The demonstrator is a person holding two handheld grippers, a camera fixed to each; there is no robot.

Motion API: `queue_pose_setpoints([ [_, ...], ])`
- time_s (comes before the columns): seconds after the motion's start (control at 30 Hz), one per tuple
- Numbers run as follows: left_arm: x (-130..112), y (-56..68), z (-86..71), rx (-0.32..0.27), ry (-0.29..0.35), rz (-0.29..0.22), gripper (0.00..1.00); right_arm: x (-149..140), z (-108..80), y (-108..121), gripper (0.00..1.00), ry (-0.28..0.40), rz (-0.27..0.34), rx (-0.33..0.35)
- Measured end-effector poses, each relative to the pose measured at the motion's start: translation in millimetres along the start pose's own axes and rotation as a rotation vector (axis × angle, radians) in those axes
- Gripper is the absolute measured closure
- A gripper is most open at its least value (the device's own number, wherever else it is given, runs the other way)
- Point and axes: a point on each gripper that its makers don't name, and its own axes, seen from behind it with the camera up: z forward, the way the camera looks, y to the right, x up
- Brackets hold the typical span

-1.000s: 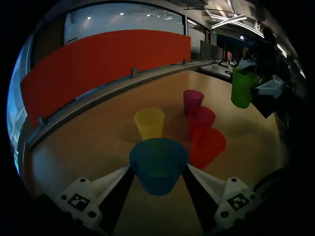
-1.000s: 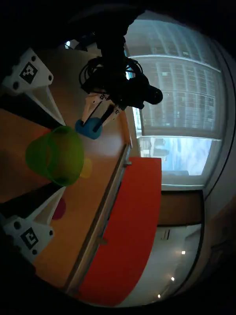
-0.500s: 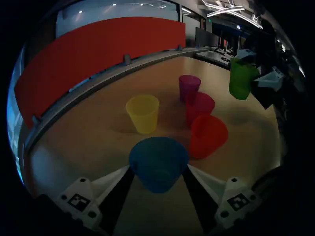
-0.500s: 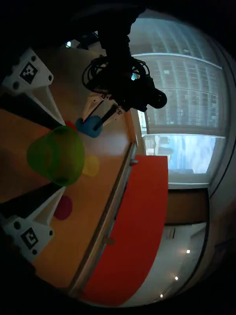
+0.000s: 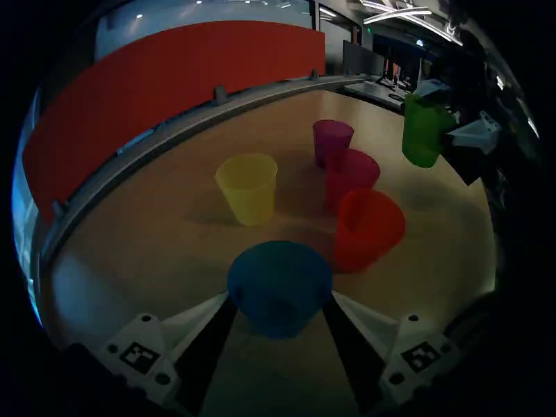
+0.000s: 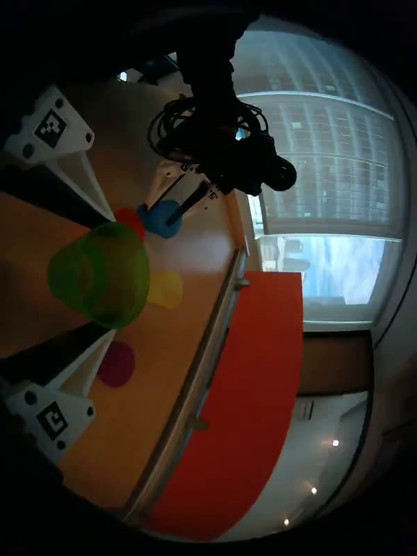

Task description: Pour water

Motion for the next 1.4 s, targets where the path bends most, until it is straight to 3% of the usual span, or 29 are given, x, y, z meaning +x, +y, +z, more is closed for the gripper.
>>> queue_pose_setpoints([
  [0.63,-19,-1.3,-2.3,0.003,-0.030,-0.012,0.16,-8,3.1,-1,0.09,-0.012,0.005,0.002],
  [0.97,-22,5.1,-8.7,-0.022,-0.043,-0.039,0.16,-12,4.1,-4,0.09,-0.020,0.007,0.006],
  [1.2,-33,3.8,-10.4,0.002,-0.081,-0.009,0.16,-16,5.9,-5,0.09,-0.029,0.010,0.004],
  [1.4,-41,8.4,-13.2,-0.006,-0.091,-0.014,0.16,-25,9.7,-5,0.09,-0.051,0.018,0.011],
])
